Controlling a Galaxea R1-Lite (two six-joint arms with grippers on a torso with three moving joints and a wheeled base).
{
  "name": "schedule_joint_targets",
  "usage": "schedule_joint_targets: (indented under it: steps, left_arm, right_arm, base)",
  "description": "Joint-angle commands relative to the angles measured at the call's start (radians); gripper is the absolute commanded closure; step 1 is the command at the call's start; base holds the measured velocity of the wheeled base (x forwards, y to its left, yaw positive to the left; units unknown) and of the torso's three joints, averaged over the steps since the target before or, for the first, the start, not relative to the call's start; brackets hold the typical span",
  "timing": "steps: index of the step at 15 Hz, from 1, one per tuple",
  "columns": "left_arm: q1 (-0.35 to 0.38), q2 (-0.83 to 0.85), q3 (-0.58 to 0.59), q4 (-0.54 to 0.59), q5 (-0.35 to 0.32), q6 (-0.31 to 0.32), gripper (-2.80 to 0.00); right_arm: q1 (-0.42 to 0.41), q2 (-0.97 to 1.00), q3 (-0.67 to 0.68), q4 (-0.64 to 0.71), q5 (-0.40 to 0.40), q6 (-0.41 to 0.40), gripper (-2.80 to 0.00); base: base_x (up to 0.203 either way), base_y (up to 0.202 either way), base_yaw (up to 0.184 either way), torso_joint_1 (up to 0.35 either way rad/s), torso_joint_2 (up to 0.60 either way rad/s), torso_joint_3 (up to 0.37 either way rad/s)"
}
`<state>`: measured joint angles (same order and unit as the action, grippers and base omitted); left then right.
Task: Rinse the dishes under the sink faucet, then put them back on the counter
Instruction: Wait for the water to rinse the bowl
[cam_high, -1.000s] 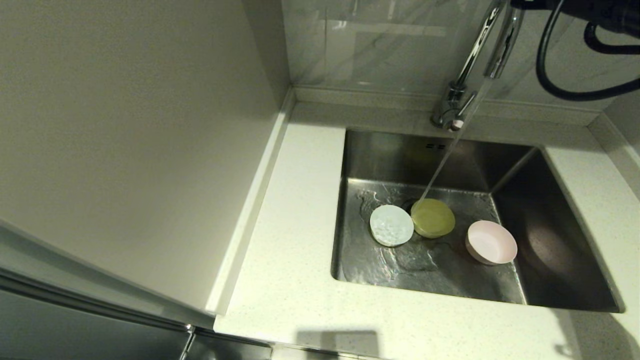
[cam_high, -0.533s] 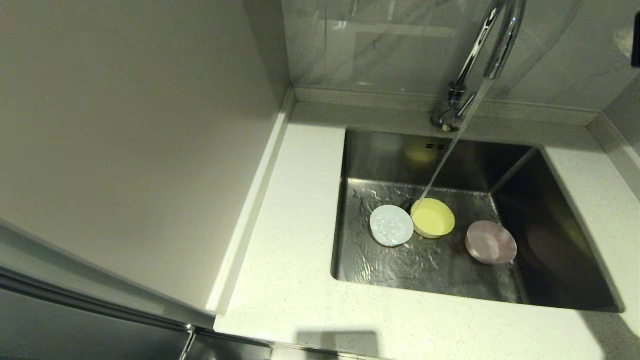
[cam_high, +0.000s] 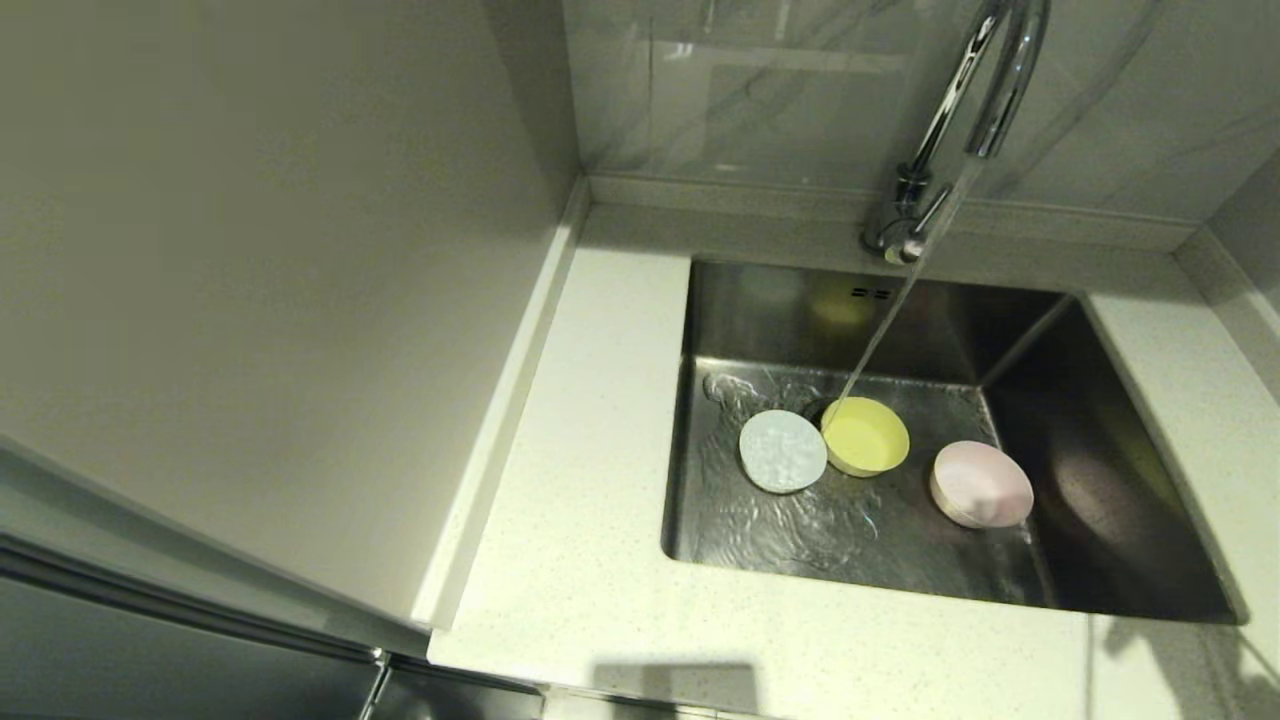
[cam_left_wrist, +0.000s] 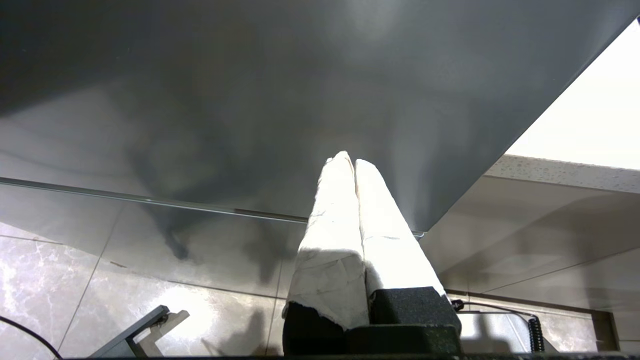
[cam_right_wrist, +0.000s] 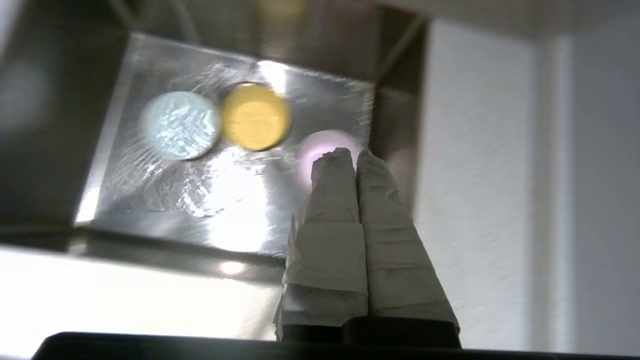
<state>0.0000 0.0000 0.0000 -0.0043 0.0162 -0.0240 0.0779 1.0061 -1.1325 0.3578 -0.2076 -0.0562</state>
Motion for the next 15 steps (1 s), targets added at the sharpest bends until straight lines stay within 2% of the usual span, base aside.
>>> schedule_joint_targets:
  steps: [1,3,7,10,14,15]
  left_arm:
    - [0.0,-0.002,0.0,0.0,0.001,-0.001,0.0]
    - [0.0,-0.002,0.0,0.0,0.001,-0.001,0.0]
    - [0.0,-0.002,0.0,0.0,0.001,-0.001,0.0]
    - [0.0,-0.002,0.0,0.0,0.001,-0.001,0.0]
    - [0.0,-0.002,0.0,0.0,0.001,-0.001,0.0]
    - [0.0,-0.002,0.0,0.0,0.001,-0.001,0.0]
  right_arm:
    - [-0.002,-0.208,0.174,-0.047,0.034,0.053,0.0]
    - [-0.002,-0.362,0.331,-0.112,0.051,0.076,0.0]
    - [-0.003,-0.681,0.676,-0.159,0.064,0.041,0.0]
    - [-0.032,-0.78,0.866,-0.22,0.073,0.026,0.0]
    - [-0.075,-0.873,1.128,-0.49,0.144,0.021,0.0]
    - [-0.078,-0.912,1.136,-0.473,0.174,0.033,0.0]
  base:
    - [0.0,0.0,0.0,0.0,0.0,0.0]
    - [0.0,0.0,0.0,0.0,0.0,0.0]
    - [0.0,0.0,0.0,0.0,0.0,0.0]
    - [0.0,0.0,0.0,0.0,0.0,0.0]
    - [0.0,0.0,0.0,0.0,0.0,0.0]
    - [0.0,0.0,0.0,0.0,0.0,0.0]
